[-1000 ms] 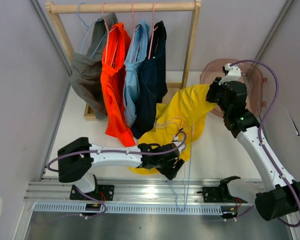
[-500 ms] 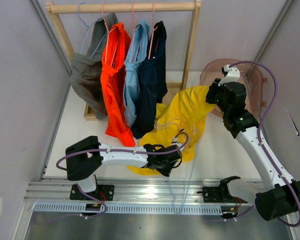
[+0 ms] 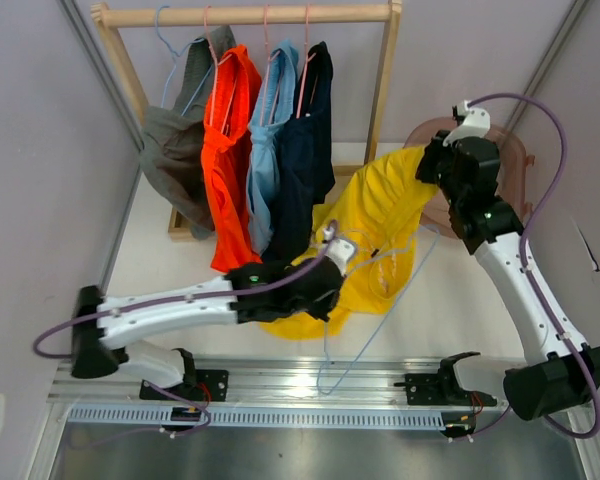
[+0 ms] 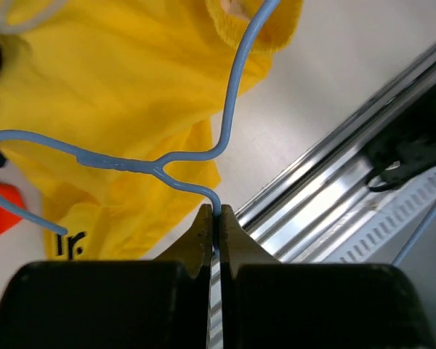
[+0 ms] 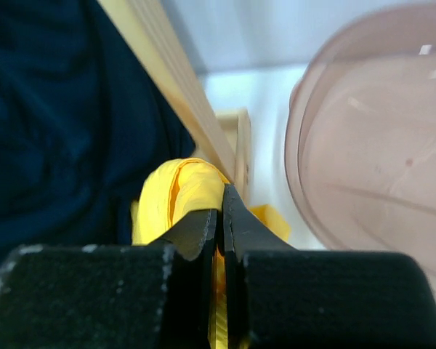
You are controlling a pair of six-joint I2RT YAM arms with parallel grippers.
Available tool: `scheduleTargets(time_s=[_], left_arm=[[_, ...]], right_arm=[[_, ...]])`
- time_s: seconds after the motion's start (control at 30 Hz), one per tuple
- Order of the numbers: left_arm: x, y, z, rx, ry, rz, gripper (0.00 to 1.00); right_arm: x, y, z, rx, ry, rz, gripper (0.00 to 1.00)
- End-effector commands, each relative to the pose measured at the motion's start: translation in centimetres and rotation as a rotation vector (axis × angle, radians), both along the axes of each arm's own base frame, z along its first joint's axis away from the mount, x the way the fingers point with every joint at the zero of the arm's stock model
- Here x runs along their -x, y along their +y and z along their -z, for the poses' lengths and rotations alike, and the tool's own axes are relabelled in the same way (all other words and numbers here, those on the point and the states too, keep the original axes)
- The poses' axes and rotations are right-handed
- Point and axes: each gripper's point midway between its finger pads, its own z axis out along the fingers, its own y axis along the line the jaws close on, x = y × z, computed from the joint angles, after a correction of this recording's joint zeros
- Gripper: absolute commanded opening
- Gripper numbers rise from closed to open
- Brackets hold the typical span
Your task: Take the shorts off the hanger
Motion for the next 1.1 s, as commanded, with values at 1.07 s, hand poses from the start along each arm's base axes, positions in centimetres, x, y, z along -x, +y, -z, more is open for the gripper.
scheduleTargets(time_s=[1.07], left_arm=[[1.0,7.9,-7.3,0.223,-0.155,-0.009,0.0]], right_arm=[[-13.1,-19.3,-10.8,0.203,-0.328,0.736,0.0]])
